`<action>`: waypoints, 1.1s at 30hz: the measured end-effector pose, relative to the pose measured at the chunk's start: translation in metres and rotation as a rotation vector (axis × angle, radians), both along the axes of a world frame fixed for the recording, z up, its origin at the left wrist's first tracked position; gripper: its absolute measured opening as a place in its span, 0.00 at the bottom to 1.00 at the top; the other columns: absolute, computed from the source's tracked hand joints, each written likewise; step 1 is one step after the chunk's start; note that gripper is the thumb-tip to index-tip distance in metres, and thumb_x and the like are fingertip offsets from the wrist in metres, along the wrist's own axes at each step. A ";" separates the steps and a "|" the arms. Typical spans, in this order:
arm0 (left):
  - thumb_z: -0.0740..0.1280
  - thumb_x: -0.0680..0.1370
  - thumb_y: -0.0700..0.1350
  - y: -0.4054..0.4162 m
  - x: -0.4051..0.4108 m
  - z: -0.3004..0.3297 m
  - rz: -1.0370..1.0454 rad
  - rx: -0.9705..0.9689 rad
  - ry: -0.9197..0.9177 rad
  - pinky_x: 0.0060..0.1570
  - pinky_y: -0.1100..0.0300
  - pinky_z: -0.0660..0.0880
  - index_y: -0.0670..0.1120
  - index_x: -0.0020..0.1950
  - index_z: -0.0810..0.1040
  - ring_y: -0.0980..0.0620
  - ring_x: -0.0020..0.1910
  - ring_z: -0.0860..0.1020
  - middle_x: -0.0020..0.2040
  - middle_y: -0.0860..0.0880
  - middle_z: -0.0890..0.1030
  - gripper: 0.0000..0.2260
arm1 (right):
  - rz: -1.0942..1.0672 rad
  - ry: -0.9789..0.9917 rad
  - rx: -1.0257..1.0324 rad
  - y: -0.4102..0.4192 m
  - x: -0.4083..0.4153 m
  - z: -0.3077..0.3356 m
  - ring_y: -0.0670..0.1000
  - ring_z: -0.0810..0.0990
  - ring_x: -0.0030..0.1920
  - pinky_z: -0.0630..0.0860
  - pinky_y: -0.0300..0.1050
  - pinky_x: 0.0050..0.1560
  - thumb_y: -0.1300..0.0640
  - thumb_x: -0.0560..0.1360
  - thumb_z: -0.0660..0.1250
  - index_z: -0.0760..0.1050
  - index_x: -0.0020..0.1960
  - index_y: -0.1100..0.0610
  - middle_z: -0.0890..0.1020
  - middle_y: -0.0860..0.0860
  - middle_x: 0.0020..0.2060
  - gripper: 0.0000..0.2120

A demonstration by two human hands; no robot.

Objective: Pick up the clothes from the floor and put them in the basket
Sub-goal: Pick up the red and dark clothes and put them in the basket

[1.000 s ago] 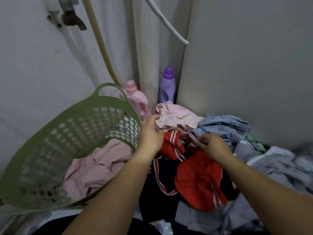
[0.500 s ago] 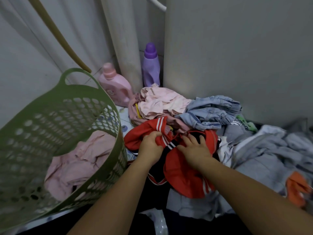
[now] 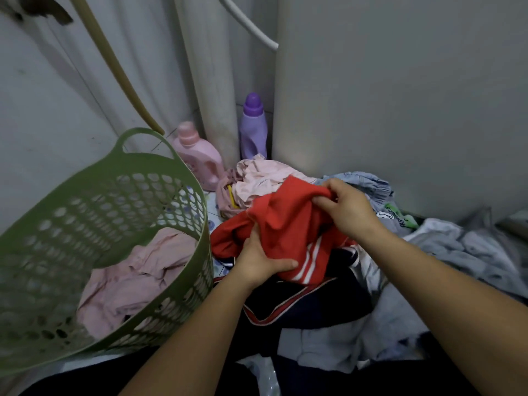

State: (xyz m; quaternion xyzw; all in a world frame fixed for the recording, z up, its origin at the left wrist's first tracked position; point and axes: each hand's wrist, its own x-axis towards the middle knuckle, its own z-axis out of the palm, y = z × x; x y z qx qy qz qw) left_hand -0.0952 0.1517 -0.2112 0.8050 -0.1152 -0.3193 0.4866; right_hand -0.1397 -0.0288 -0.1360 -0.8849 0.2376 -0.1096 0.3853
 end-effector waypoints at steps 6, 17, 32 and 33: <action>0.80 0.62 0.39 0.002 -0.012 0.050 0.142 -0.263 0.001 0.59 0.64 0.75 0.51 0.67 0.64 0.53 0.58 0.78 0.62 0.49 0.77 0.39 | -0.019 -0.150 0.008 0.040 0.016 0.034 0.43 0.69 0.30 0.65 0.32 0.32 0.55 0.74 0.68 0.65 0.32 0.50 0.71 0.43 0.28 0.16; 0.76 0.58 0.44 0.002 -0.003 0.095 0.425 -0.378 -0.142 0.59 0.46 0.77 0.48 0.64 0.72 0.45 0.55 0.81 0.57 0.44 0.82 0.34 | -0.020 -0.266 0.591 0.059 0.029 0.076 0.45 0.73 0.26 0.69 0.37 0.26 0.60 0.76 0.66 0.70 0.37 0.54 0.75 0.49 0.28 0.10; 0.69 0.68 0.26 0.055 0.045 0.173 0.945 -0.791 -0.115 0.45 0.53 0.79 0.40 0.61 0.75 0.46 0.43 0.80 0.52 0.39 0.81 0.22 | 0.355 0.280 0.236 0.063 -0.009 -0.003 0.49 0.70 0.63 0.68 0.34 0.57 0.69 0.64 0.74 0.54 0.75 0.52 0.68 0.48 0.65 0.47; 0.69 0.69 0.27 0.068 0.050 0.175 0.981 -0.810 -0.113 0.41 0.56 0.80 0.41 0.59 0.75 0.47 0.39 0.80 0.49 0.41 0.81 0.21 | 0.390 0.278 0.191 0.072 -0.002 -0.008 0.49 0.68 0.65 0.67 0.35 0.61 0.66 0.60 0.77 0.54 0.75 0.52 0.67 0.48 0.67 0.51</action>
